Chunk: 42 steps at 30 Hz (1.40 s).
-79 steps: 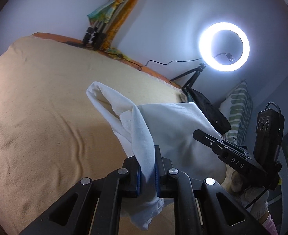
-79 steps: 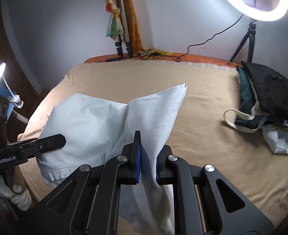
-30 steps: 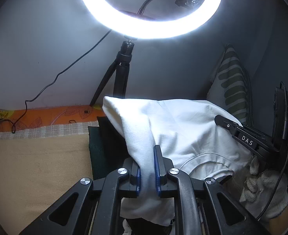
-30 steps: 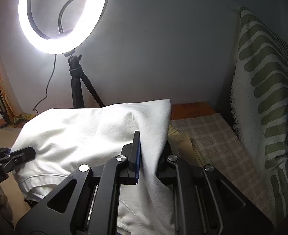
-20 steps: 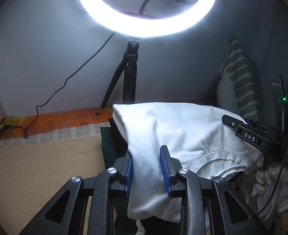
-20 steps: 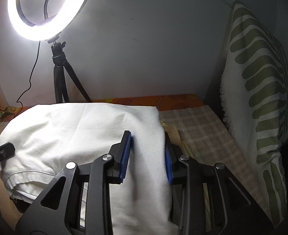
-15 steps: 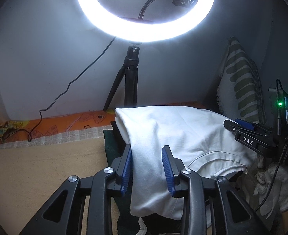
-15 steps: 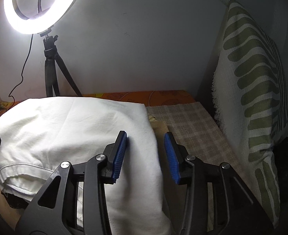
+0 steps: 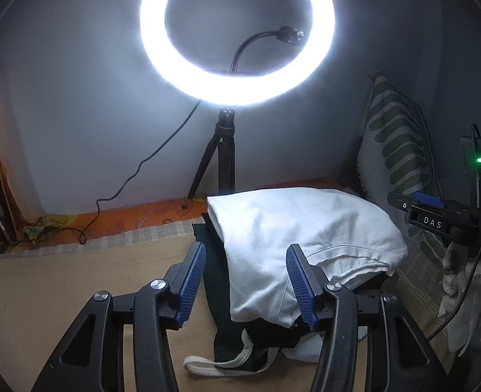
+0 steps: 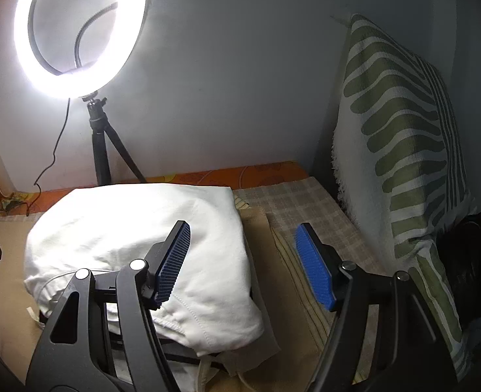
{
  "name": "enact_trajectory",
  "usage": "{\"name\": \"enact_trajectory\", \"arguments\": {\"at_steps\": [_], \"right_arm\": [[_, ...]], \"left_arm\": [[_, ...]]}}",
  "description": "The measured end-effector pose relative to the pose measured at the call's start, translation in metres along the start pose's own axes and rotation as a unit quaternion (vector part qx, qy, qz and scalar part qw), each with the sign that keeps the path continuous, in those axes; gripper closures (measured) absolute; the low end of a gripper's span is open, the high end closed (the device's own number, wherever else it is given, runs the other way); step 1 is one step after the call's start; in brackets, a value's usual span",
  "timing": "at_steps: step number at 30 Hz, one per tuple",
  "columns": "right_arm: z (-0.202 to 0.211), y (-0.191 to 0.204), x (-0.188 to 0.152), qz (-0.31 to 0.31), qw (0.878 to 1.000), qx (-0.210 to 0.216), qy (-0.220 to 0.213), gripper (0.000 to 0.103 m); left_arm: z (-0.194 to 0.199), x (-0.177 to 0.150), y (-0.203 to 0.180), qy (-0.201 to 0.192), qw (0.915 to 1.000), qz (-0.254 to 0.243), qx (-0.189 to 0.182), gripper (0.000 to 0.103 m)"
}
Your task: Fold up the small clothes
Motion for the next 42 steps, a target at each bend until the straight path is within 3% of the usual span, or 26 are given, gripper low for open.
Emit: {"name": "enact_trajectory", "arguments": {"at_steps": [4, 7, 12, 19, 22, 28, 34, 37, 42], "right_arm": [[0.031, 0.015, 0.003, 0.008, 1.0, 0.008, -0.007, 0.031], [0.06, 0.031, 0.001, 0.015, 1.0, 0.018, -0.017, 0.018], [0.104, 0.059, -0.01, 0.012, 0.999, 0.031, -0.02, 0.018], [0.175, 0.09, -0.033, 0.005, 0.999, 0.033, -0.027, 0.018], [0.205, 0.102, -0.044, -0.001, 0.999, 0.037, -0.035, 0.009], [0.257, 0.124, -0.076, -0.003, 0.998, 0.036, -0.041, 0.008], [0.289, 0.143, -0.111, 0.004, 0.998, 0.042, -0.04, 0.008], [0.299, 0.149, -0.13, 0.001, 0.998, 0.04, -0.043, 0.0], [0.298, 0.154, -0.159, 0.004, 0.999, 0.027, -0.039, 0.0]], "left_arm": [[0.036, 0.004, 0.006, -0.012, 0.9999, 0.0, 0.002, 0.046], [0.066, 0.006, 0.011, -0.025, 0.9996, -0.007, 0.007, 0.043], [0.116, 0.001, 0.016, -0.038, 0.9992, -0.011, 0.004, 0.042], [0.187, -0.023, 0.021, -0.052, 0.9982, -0.029, 0.0, 0.038], [0.216, -0.036, 0.027, -0.057, 0.998, -0.026, -0.003, 0.036], [0.262, -0.071, 0.034, -0.057, 0.998, -0.028, -0.009, 0.028], [0.298, -0.104, 0.037, -0.06, 0.9977, -0.032, -0.004, 0.012], [0.314, -0.118, 0.039, -0.067, 0.9968, -0.041, 0.015, 0.001], [0.328, -0.133, 0.042, -0.07, 0.9962, -0.042, 0.03, 0.0]]}}
Point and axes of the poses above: each gripper's, at about its wrist camera, not at the fingertips, and z roughly against the way its jaws point, y to its left, x to its top, the point moved 8 cm from there along -z, roughly the way its jaws point, and after that the axes turned 5 degrees about -z, right-handed, at the moved point
